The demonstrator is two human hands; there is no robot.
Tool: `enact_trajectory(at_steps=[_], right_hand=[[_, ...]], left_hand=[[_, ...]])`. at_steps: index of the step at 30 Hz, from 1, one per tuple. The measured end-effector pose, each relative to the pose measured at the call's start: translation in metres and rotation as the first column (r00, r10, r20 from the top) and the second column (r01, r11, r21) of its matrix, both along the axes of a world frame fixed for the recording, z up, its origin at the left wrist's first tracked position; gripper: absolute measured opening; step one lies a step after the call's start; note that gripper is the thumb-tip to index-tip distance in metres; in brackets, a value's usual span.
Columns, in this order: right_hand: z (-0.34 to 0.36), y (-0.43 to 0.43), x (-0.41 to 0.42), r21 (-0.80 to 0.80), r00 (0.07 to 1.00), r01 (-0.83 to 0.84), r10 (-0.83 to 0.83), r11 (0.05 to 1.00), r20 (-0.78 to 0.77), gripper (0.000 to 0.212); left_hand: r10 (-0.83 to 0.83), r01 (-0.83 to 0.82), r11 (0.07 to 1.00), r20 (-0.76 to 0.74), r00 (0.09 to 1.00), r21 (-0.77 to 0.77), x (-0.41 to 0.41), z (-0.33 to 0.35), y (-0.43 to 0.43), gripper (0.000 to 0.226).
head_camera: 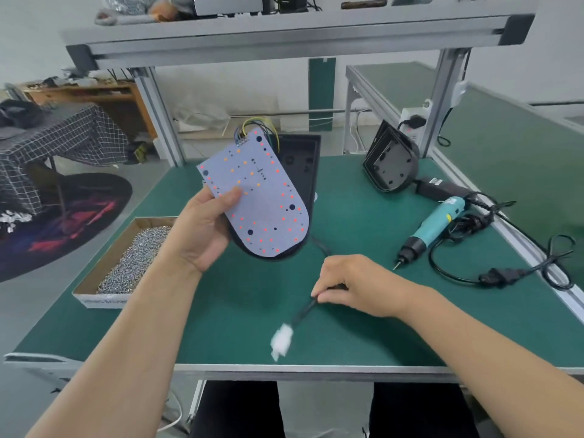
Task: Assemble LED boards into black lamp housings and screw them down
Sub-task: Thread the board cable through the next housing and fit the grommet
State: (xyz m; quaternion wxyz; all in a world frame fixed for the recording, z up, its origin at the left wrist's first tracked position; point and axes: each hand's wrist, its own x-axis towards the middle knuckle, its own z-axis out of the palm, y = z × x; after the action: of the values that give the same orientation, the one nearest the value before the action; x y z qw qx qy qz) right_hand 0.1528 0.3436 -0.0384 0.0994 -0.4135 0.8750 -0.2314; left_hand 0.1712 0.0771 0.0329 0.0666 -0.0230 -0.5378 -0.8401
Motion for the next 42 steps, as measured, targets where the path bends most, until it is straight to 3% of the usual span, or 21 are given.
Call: enact_trajectory(at_steps=[4,9,13,15,16,18,19,20,23,25,31,34,36,38,40,42], right_hand=[[-0.011,-0.005,-0.031,-0.022,0.9,0.348,-0.341,0.937,-0.271,0.014],[-0.03,-0.026,-0.058,-0.161,0.715,0.635,-0.653,0.756,-0.249,0.016],[-0.036,-0.032,-0.075,-0.123,0.707,0.673,-0.683,0.73,-0.185,0.013],[-0.026,-0.025,-0.082,-0.134,0.738,0.668,-0.675,0.732,-0.007,0.025],[-0.015,-0.02,-0.083,-0.239,0.732,0.681,-0.648,0.693,0.209,0.031],[0.014,-0.01,-0.078,-0.488,0.658,0.744,-0.377,0.456,0.652,0.029],[0.028,-0.003,-0.077,-0.554,0.662,0.736,-0.242,0.389,0.709,0.024],[0.041,0.003,-0.076,-0.596,0.696,0.694,-0.162,0.404,0.7,0.025],[0.071,0.009,-0.076,-0.609,0.804,0.491,-0.055,0.623,0.592,0.035],[0.078,0.007,-0.078,-0.588,0.79,0.471,-0.018,0.658,0.613,0.038],[0.06,-0.016,-0.078,-0.55,0.579,0.69,0.098,0.471,0.81,0.046],[0.052,-0.024,-0.077,-0.574,0.56,0.702,0.172,0.421,0.811,0.056],[0.051,-0.027,-0.076,-0.579,0.564,0.689,0.179,0.437,0.806,0.064],[0.053,-0.024,-0.071,-0.535,0.652,0.65,-0.035,0.539,0.757,0.06],[0.06,-0.002,-0.066,-0.434,0.794,0.576,-0.346,0.693,0.501,0.041],[0.071,0.033,-0.056,-0.282,0.904,0.408,-0.343,0.868,0.254,0.015]], left_hand=[[-0.033,0.033,0.999,0.006,0.999,0.015,0.0,-0.003,0.004,0.035],[-0.113,0.114,0.993,0.072,0.991,-0.016,0.0,-0.017,0.016,0.03],[-0.199,0.205,0.977,0.113,0.974,-0.053,0.003,-0.033,0.022,0.027],[-0.225,0.233,0.971,0.133,0.965,-0.05,0.004,-0.038,0.022,0.029],[-0.23,0.24,0.97,0.144,0.962,-0.049,0.004,-0.04,0.021,0.03],[-0.226,0.238,0.97,0.165,0.96,-0.056,0.004,-0.043,0.019,0.029],[-0.22,0.233,0.971,0.173,0.96,-0.059,0.004,-0.044,0.019,0.029],[-0.216,0.23,0.971,0.179,0.96,-0.06,0.003,-0.045,0.019,0.029],[-0.219,0.231,0.972,0.185,0.958,-0.048,0.001,-0.044,0.022,0.029],[-0.226,0.235,0.972,0.177,0.958,-0.03,-0.001,-0.043,0.024,0.03],[-0.206,0.199,0.978,0.159,0.966,0.054,-0.005,-0.044,0.033,0.035],[-0.195,0.187,0.98,0.167,0.967,0.062,-0.006,-0.046,0.033,0.042],[-0.198,0.192,0.98,0.168,0.966,0.052,-0.007,-0.046,0.03,0.045],[-0.201,0.199,0.98,0.164,0.966,0.03,-0.007,-0.047,0.026,0.045],[-0.176,0.178,0.984,0.161,0.971,0.006,-0.008,-0.048,0.02,0.041],[-0.149,0.149,0.989,0.168,0.974,0.011,-0.009,-0.052,0.014,0.033]])
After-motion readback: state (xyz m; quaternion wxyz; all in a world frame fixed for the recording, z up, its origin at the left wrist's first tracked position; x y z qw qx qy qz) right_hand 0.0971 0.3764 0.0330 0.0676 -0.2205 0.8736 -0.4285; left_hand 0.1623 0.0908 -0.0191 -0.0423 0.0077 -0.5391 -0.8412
